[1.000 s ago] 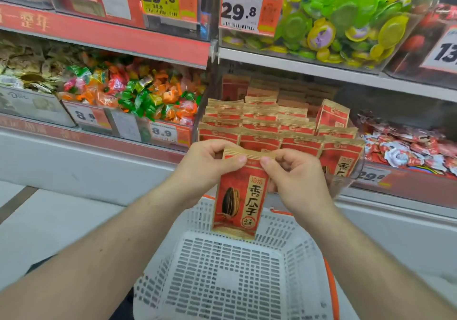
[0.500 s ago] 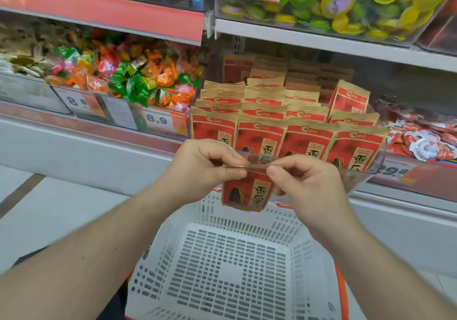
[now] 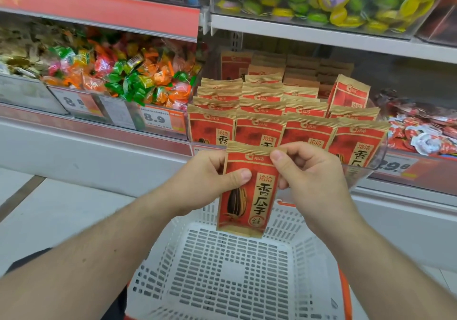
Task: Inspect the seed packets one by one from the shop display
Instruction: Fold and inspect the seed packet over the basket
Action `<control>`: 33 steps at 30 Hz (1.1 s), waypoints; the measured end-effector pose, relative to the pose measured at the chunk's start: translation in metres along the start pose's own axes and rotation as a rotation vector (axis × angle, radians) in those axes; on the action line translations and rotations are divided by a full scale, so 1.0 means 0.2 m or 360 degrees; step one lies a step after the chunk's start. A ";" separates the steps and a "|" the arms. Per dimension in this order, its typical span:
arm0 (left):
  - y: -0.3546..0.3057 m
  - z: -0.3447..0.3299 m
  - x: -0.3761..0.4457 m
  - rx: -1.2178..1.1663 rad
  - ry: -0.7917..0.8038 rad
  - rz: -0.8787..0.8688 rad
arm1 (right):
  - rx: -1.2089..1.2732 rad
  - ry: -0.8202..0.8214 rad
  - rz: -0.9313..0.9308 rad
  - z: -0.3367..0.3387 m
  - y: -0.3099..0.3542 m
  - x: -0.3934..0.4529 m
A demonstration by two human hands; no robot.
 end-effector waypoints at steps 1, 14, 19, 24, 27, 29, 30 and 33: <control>0.00 0.00 0.00 -0.0030 0.0007 0.0014 | 0.0004 0.0039 -0.0019 0.00 0.00 0.00; -0.02 -0.01 -0.06 -0.0119 0.0029 0.0143 | -0.0157 0.0096 -0.0147 0.04 -0.04 0.00; -0.07 0.01 -0.06 -0.0225 -0.0082 0.0078 | -0.0070 0.0554 -0.0414 0.02 -0.06 -0.03; -0.08 0.05 -0.06 -0.0207 -0.0078 0.0131 | -0.0065 0.0707 -0.0462 -0.01 -0.06 -0.06; -0.07 0.06 -0.07 -0.0198 0.0066 0.0164 | 0.0080 0.0727 -0.0548 -0.01 -0.05 -0.07; -0.06 0.06 -0.08 -0.0242 0.0130 0.0186 | 0.0112 0.0770 -0.0600 -0.01 -0.04 -0.08; -0.06 0.07 -0.08 -0.0256 0.0160 0.0198 | 0.0111 0.0782 -0.0618 -0.01 -0.04 -0.08; -0.05 0.06 -0.08 -0.0270 0.0186 0.0209 | 0.0111 0.0794 -0.0652 -0.01 -0.04 -0.08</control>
Point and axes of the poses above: each hand's wrist, its own x-axis towards the middle knuckle, its own z-axis out of the back of the hand, y = z × x, the point moved 4 cm from there along x, towards the middle knuckle, and after that the axes turned 5 degrees about -y, right-handed, at the moved point
